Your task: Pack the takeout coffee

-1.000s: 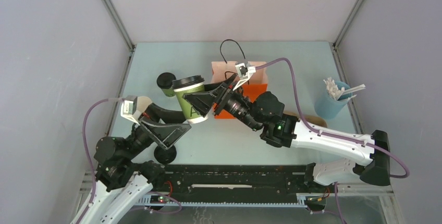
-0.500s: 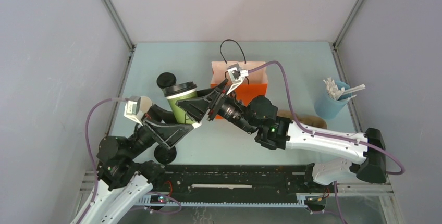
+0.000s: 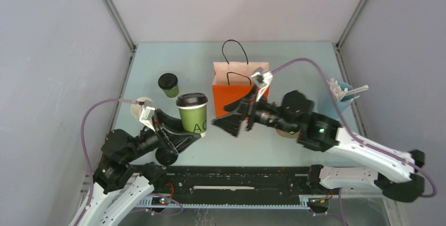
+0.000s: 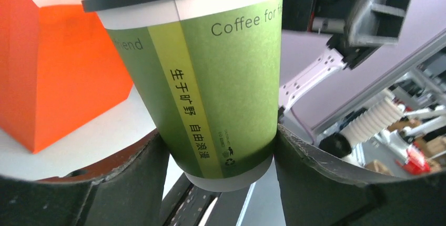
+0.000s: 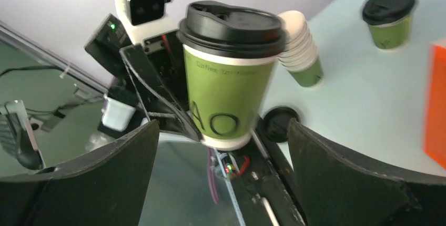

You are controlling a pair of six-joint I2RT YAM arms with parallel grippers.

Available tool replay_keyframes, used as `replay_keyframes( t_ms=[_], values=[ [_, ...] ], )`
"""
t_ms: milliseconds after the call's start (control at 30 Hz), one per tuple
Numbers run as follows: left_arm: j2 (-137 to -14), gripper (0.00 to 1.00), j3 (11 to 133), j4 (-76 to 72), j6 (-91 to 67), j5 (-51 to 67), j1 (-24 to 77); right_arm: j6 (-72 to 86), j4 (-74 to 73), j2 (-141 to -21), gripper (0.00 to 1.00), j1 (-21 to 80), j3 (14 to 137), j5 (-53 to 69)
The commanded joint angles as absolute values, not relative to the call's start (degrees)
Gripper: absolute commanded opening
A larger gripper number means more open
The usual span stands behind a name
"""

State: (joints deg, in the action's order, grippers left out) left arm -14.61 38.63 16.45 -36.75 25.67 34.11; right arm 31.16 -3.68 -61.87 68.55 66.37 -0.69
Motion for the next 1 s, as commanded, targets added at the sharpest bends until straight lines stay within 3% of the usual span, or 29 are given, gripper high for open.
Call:
replay_keyframes(
  t_ms=[0, 100, 267, 467, 733, 967],
  values=[
    [-17.0, 0.68, 43.5, 26.3, -24.1, 30.6, 33.8, 26.8, -24.0, -55.3, 1.0, 58.9, 69.4, 17.9],
    [-18.7, 0.67, 43.9, 29.5, -20.5, 33.4, 33.8, 24.2, -29.4, -55.6, 1.0, 53.7, 73.2, 31.2],
    [-20.7, 0.66, 43.7, 30.5, -18.1, 38.7, 33.8, 23.5, -38.1, -61.4, 1.0, 47.9, 81.2, 42.1],
    [-24.5, 0.64, 43.3, 31.7, -16.3, 44.1, 37.1, 25.6, -38.7, -65.9, 1.0, 46.6, 83.2, 46.2],
    [-29.6, 0.61, 43.9, 30.5, -15.1, 37.8, 48.5, 26.6, -37.6, -70.0, 1.0, 43.3, 81.8, 50.9],
    [-29.5, 0.63, 43.9, 28.0, -16.3, 38.4, 49.7, 25.0, -36.9, -71.3, 1.0, 43.9, 79.0, 52.6]
  ],
)
